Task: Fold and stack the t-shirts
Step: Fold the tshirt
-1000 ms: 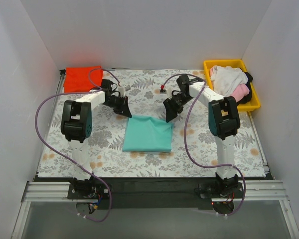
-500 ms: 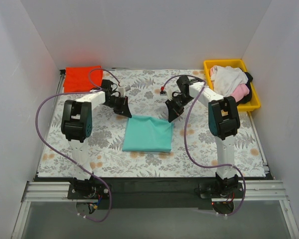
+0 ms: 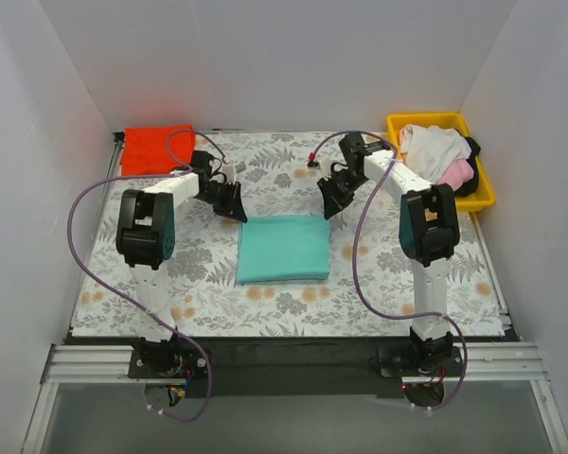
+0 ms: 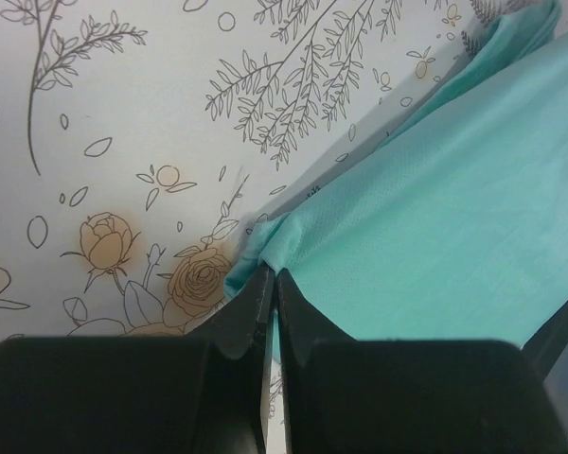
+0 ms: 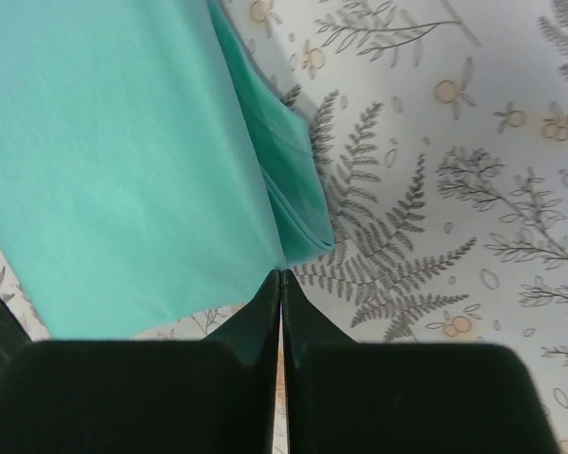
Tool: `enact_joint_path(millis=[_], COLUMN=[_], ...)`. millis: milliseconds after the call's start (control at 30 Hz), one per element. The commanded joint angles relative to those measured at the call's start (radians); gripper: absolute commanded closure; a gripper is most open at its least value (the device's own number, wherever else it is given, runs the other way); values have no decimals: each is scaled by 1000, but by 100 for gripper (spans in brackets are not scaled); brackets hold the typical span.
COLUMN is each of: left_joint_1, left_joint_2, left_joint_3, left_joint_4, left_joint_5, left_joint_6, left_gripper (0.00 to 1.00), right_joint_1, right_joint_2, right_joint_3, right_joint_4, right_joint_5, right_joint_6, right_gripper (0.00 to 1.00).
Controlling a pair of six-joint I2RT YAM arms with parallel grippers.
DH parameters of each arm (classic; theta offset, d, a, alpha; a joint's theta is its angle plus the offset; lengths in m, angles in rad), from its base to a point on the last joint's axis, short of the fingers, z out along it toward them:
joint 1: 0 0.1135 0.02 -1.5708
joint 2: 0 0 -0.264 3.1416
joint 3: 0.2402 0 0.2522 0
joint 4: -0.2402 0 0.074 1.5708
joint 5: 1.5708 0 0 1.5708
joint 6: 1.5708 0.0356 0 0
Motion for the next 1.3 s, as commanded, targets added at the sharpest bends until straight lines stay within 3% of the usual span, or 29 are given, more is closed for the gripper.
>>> enact_joint_path(millis=[0, 400, 467, 567, 600, 633, 667, 767, 833, 1033, 1167, 1267], left_joint_1=[23, 29, 30, 46, 52, 56, 61, 60, 60, 28, -51, -84], left_joint_2=[19, 71, 80, 47, 28, 2, -25, -159, -245, -357, -384, -354], left_joint_3=[37, 92, 130, 160, 166, 168, 166, 111, 39, -200, -358, -400], left_joint_4=[34, 64, 56, 41, 36, 35, 31, 25, 19, 21, 105, 143], left_joint_5=[-30, -26, -36, 17, 40, 62, 98, 158, 221, 545, 580, 556], left_joint_6=[-12, -47, -62, -90, -100, -108, -111, -116, -134, -287, -378, -419], left_gripper=[100, 100, 91, 70, 66, 55, 42, 30, 18, 18, 18, 18], right_joint_1=[-17, -3, -4, -17, -18, -23, -24, -21, -18, 90, 186, 184], right_joint_2=[44, 140, 137, 95, 75, 24, -3, -129, -209, -292, -283, -234], right_joint_3=[69, 90, 131, 173, 173, 173, 152, 86, -9, -295, -419, -459], right_joint_4=[87, 233, 236, 233, 235, 232, 232, 227, 224, 254, 360, 425], right_joint_5=[53, 121, 116, 66, 47, 0, -23, -147, -274, -580, -619, -602], right_joint_6=[77, 197, 205, 210, 211, 211, 211, 239, 291, 441, 545, 576], right_gripper=[99, 99, 97, 61, 40, 30, 26, 12, 10, 9, 9, 9])
